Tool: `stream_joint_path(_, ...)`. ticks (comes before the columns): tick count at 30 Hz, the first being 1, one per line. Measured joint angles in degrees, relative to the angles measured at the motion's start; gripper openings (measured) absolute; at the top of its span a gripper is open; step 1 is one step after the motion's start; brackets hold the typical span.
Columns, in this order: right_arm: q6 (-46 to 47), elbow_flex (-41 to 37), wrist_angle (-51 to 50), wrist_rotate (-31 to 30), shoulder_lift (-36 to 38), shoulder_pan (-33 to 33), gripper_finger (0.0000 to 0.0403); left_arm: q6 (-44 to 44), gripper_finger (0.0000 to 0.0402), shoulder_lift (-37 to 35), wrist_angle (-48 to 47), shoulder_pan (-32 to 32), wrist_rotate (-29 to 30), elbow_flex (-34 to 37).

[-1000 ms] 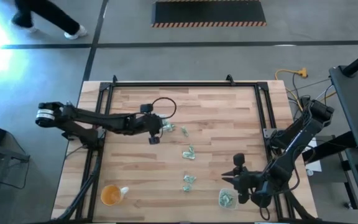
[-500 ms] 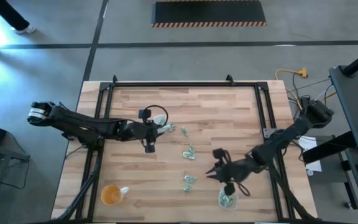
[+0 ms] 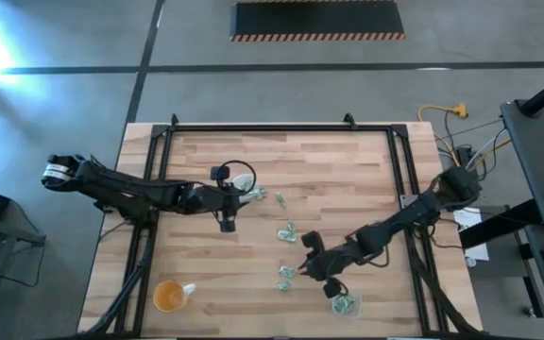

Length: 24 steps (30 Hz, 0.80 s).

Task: Pick and place Stevia / Truvia into bins
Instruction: Put the stevia packet into the bottom transparent container

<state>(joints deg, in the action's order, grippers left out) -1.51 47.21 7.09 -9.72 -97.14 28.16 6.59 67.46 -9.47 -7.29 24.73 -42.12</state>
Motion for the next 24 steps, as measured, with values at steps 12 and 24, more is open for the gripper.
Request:
stream_joint_path(12,-3.48,5.97,-0.09,4.88,-9.76,-1.17,0.0054,-0.09,0.0115,0.00,-0.08,0.00,0.00,0.12)
stream_joint_path(24,-1.68,7.33,-2.60,5.36,-10.26,-1.94,0.0064,-0.20,0.0115,0.00,-0.13,0.04,0.00,0.28)
